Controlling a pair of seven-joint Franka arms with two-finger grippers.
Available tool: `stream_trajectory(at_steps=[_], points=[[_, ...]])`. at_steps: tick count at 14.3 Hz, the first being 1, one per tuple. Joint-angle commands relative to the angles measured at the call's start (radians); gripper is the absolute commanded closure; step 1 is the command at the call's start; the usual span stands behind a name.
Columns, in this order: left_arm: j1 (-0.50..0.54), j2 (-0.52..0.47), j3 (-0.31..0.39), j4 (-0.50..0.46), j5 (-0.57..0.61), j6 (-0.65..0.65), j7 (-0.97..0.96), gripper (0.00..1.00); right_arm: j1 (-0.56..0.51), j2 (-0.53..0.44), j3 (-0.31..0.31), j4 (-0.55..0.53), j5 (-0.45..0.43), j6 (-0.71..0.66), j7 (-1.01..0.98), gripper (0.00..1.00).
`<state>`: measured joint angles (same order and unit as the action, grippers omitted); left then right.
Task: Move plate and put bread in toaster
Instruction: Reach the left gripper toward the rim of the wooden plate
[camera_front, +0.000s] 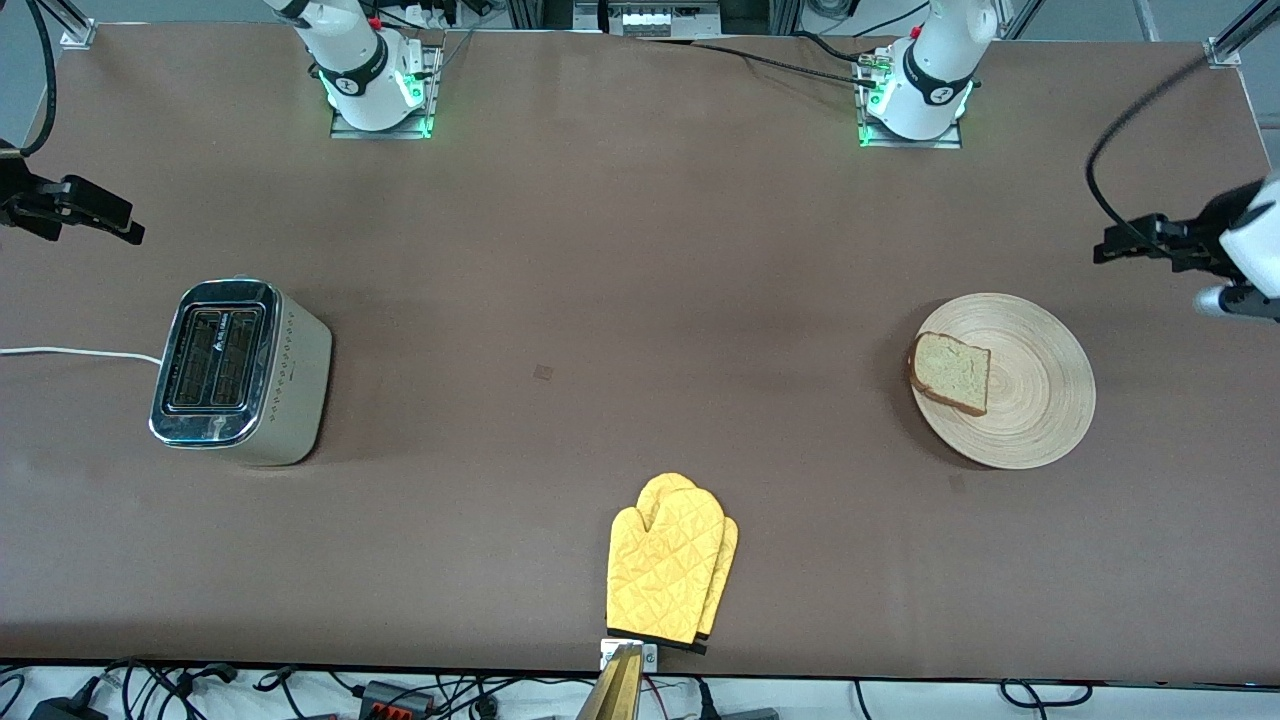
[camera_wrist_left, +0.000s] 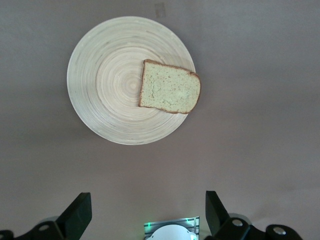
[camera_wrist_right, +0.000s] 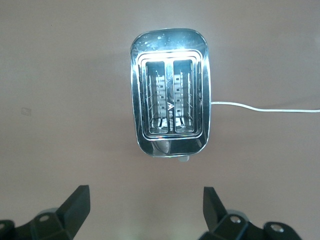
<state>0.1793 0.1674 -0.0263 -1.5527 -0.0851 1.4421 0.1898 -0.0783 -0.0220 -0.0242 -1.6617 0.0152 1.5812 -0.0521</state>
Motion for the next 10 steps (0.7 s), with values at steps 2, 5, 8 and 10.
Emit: stream_trajectory(at_steps=[2,5,8,10], points=[[0.149,0.246,-0.004,0.164,-0.134,-0.003,0.107,0.00,-0.002,-0.004,0.003,0.002,-0.001,-0.004,0.014,0.00],[0.216,0.346,-0.007,0.168,-0.163,0.066,0.160,0.00,-0.003,0.002,0.003,0.005,-0.003,-0.001,0.012,0.00],[0.294,0.467,-0.012,0.169,-0.251,0.104,0.244,0.00,-0.006,0.011,0.003,0.010,-0.004,0.008,0.002,0.00],[0.302,0.501,-0.010,0.160,-0.263,0.171,0.275,0.00,-0.005,0.010,0.003,0.008,-0.004,0.008,0.002,0.00]])
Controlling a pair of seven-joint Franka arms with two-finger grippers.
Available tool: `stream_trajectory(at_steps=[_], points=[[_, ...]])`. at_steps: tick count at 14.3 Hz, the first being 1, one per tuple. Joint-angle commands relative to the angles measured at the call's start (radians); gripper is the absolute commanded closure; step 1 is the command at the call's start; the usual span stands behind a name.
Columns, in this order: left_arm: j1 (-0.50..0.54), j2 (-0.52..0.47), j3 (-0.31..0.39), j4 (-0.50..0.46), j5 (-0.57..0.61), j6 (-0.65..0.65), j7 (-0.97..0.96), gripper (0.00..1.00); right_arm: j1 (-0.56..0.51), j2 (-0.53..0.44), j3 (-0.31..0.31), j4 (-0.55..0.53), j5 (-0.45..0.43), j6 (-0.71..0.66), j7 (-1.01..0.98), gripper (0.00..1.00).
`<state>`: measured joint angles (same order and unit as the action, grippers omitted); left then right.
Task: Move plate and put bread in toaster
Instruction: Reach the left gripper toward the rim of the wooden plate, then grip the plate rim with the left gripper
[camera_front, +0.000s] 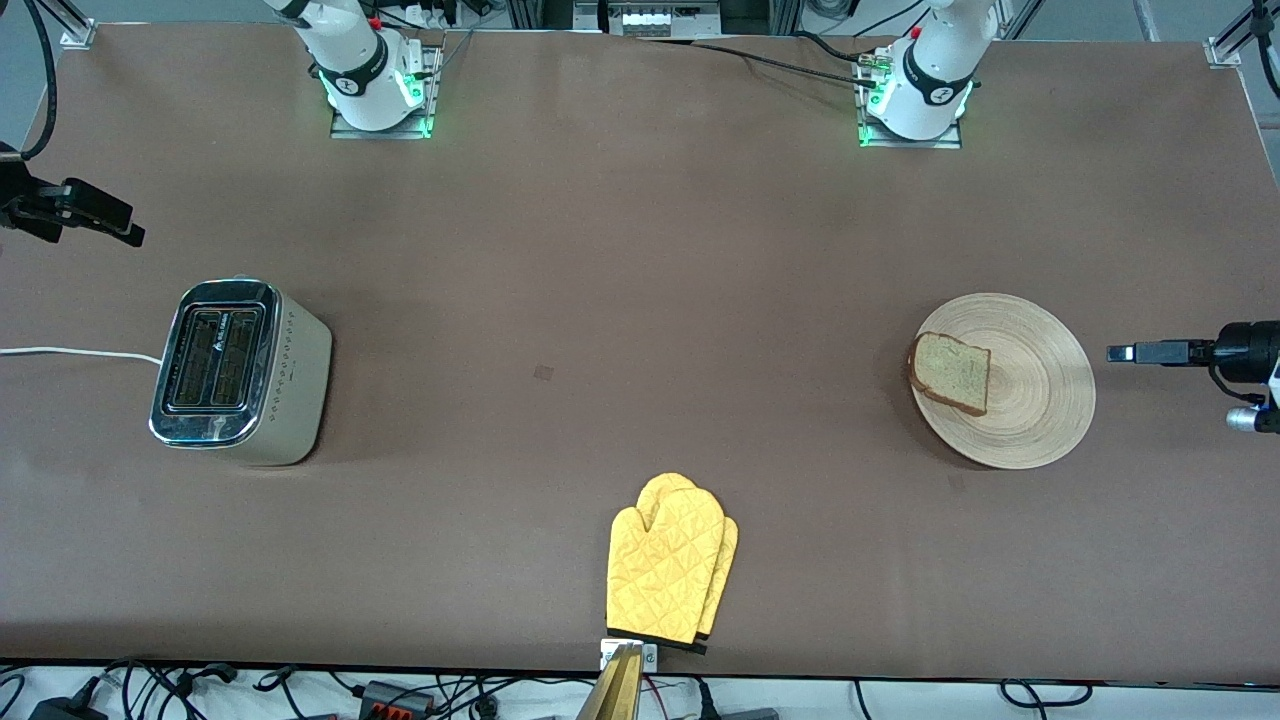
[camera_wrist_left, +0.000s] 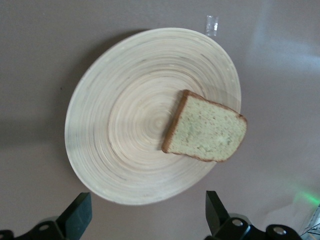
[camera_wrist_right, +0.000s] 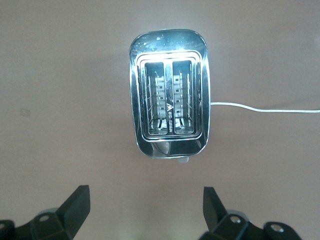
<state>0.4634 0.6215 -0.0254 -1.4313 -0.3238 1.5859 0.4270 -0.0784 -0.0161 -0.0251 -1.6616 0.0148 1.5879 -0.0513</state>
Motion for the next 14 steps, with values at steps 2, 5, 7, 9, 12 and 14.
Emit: stream_trajectory(at_steps=[2,5,7,9,12,14], points=[[0.030,0.063,-0.008,0.011,-0.015,0.036,0.058,0.00,-0.006,0.004,0.004,0.009,-0.003,0.001,0.001,0.00],[0.055,0.073,-0.008,-0.041,-0.009,0.084,0.145,0.00,-0.009,0.004,0.002,0.008,-0.003,0.000,-0.001,0.00],[0.057,0.086,-0.007,-0.060,-0.011,0.111,0.180,0.00,-0.004,0.001,0.004,0.008,-0.003,-0.005,0.004,0.00],[0.070,0.106,-0.008,-0.061,-0.012,0.111,0.182,0.00,-0.004,0.001,0.004,0.008,-0.004,-0.003,0.005,0.00],[0.075,0.141,-0.008,-0.061,-0.014,0.126,0.188,0.00,-0.004,0.002,0.004,0.008,-0.004,-0.006,0.001,0.00],[0.075,0.158,-0.008,-0.063,-0.014,0.131,0.188,0.00,-0.004,0.002,0.004,0.008,-0.004,-0.008,0.001,0.00]])
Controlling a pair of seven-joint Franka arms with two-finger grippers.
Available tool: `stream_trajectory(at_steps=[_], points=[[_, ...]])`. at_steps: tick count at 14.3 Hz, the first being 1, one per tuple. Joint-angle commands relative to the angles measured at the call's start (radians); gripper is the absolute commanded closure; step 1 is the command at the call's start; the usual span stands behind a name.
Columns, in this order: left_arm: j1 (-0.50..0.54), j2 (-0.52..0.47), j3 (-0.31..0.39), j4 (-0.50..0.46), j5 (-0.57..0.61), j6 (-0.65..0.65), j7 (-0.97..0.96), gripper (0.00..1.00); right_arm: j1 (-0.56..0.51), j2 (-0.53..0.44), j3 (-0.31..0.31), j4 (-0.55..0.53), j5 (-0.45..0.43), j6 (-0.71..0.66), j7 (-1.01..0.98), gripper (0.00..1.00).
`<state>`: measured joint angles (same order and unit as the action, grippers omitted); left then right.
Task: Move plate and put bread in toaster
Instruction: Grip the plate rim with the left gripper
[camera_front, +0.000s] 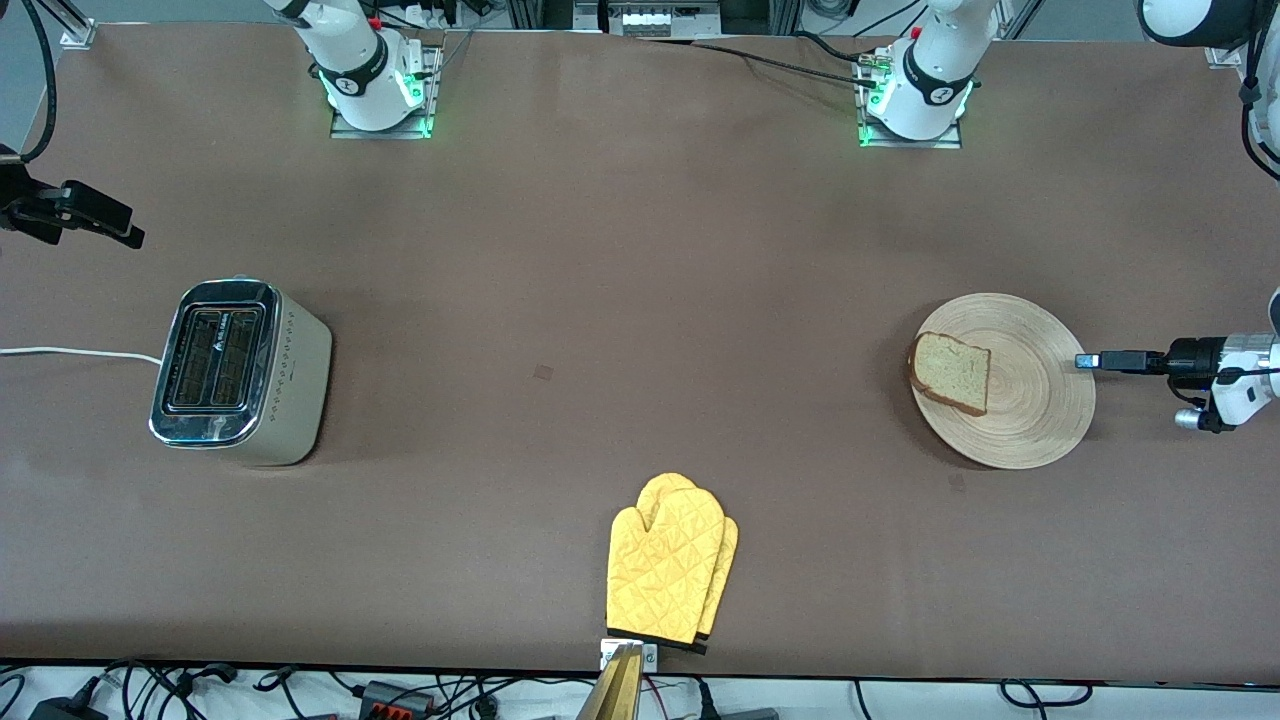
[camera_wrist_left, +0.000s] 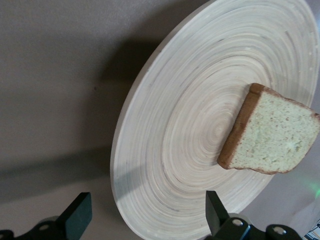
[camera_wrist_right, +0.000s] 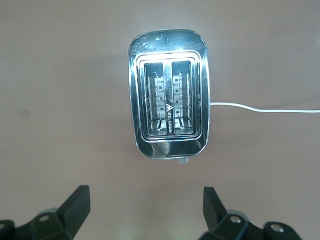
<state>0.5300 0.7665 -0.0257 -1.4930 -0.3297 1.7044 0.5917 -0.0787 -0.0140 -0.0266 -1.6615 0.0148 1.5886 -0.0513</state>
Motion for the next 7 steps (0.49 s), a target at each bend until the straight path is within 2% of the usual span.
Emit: stream_trajectory(at_steps=[1,2,4,6,7], points=[[0.008,0.025,-0.008,-0.003,-0.009,0.014,0.023,0.01,-0.004,0.002,0.005,0.008,-0.004,-0.009,-0.001,0.00],[0.008,0.031,-0.008,-0.006,-0.014,0.014,0.022,0.08,-0.004,0.002,0.005,0.008,-0.004,-0.009,-0.002,0.00],[0.007,0.033,-0.008,-0.007,-0.017,0.011,0.005,0.28,-0.004,0.002,0.005,0.008,-0.004,-0.010,-0.002,0.00],[0.008,0.046,-0.010,-0.006,-0.022,0.008,-0.031,0.29,-0.004,0.002,0.005,0.008,-0.004,-0.009,-0.002,0.00],[0.008,0.046,-0.010,-0.006,-0.023,0.008,-0.051,0.37,-0.004,0.002,0.005,0.008,-0.004,-0.009,-0.002,0.00]])
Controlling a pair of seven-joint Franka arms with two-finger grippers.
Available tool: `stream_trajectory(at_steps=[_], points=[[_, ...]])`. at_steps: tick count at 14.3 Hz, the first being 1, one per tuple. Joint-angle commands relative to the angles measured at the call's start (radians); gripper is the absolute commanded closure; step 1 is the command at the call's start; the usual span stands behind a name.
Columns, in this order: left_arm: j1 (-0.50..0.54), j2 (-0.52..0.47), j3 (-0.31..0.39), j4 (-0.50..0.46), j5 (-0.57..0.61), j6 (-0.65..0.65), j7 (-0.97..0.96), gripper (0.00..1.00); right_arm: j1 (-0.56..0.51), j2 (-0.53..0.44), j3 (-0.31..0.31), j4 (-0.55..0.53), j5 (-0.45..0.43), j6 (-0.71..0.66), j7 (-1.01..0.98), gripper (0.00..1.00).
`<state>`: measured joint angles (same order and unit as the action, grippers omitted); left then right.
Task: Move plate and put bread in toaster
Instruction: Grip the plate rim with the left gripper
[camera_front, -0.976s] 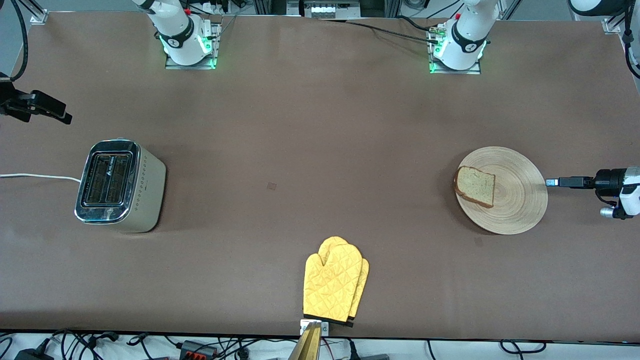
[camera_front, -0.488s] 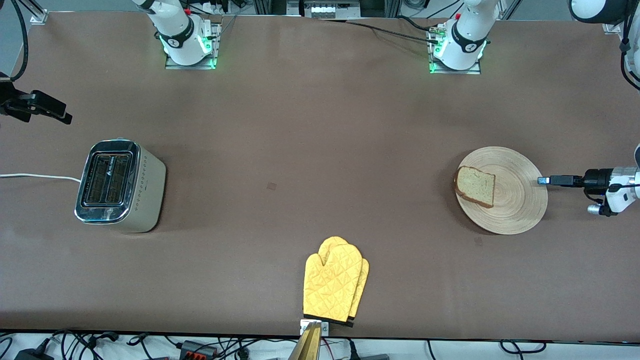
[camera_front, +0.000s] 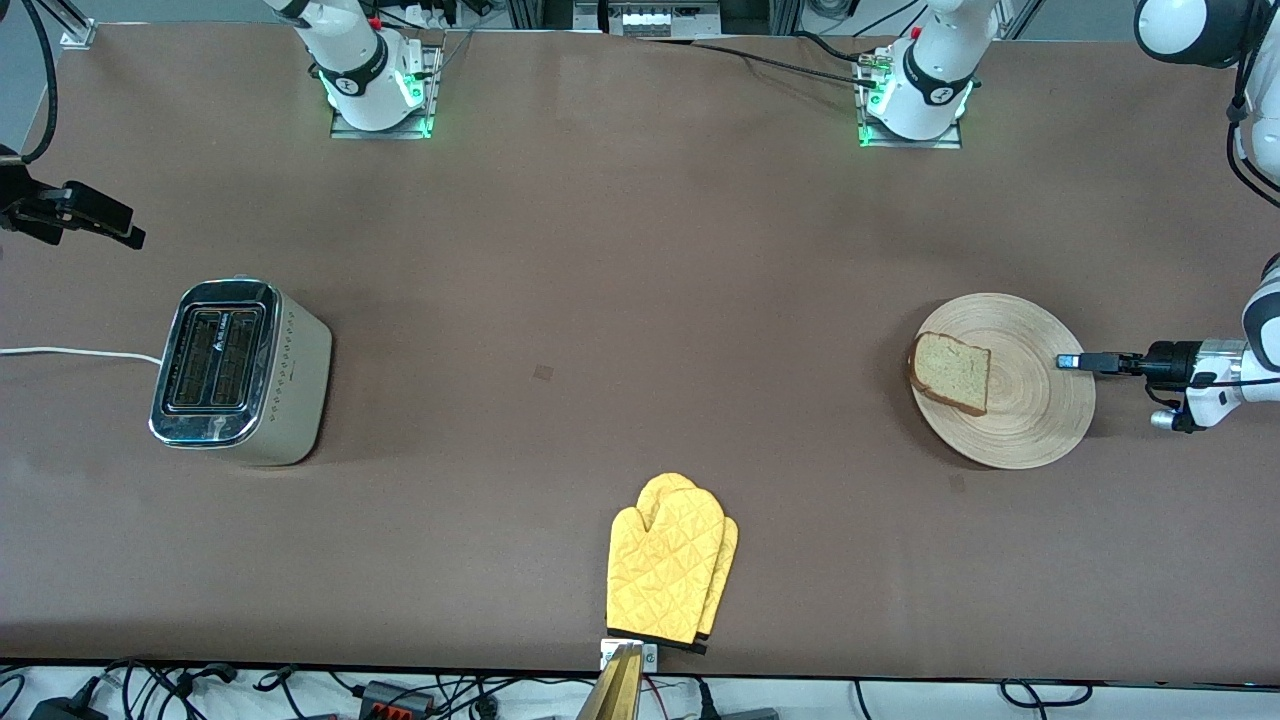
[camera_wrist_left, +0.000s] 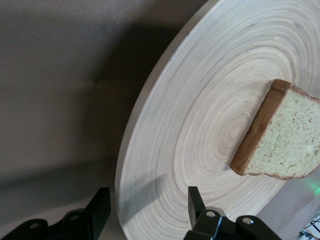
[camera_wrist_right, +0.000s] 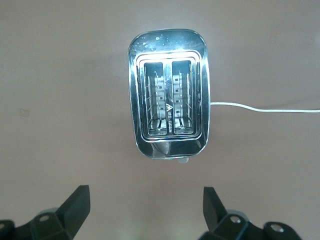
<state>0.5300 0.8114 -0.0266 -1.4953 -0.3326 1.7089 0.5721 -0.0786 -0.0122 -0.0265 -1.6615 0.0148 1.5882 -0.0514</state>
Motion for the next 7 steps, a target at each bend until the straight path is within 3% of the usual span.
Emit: stream_trajectory(at_steps=[1,4,7], points=[[0.008,0.000,-0.009,-0.002,-0.026,0.000,-0.037,0.46,-0.004,0.000,0.005,0.008,-0.004,-0.008,-0.002,0.00],[0.005,-0.005,-0.016,0.003,-0.028,-0.021,-0.057,0.76,-0.006,0.001,0.005,0.006,-0.004,-0.010,-0.002,0.00],[0.001,-0.003,-0.018,0.006,-0.095,-0.054,-0.072,0.88,-0.006,0.001,0.005,0.006,-0.004,-0.010,-0.002,0.00]])
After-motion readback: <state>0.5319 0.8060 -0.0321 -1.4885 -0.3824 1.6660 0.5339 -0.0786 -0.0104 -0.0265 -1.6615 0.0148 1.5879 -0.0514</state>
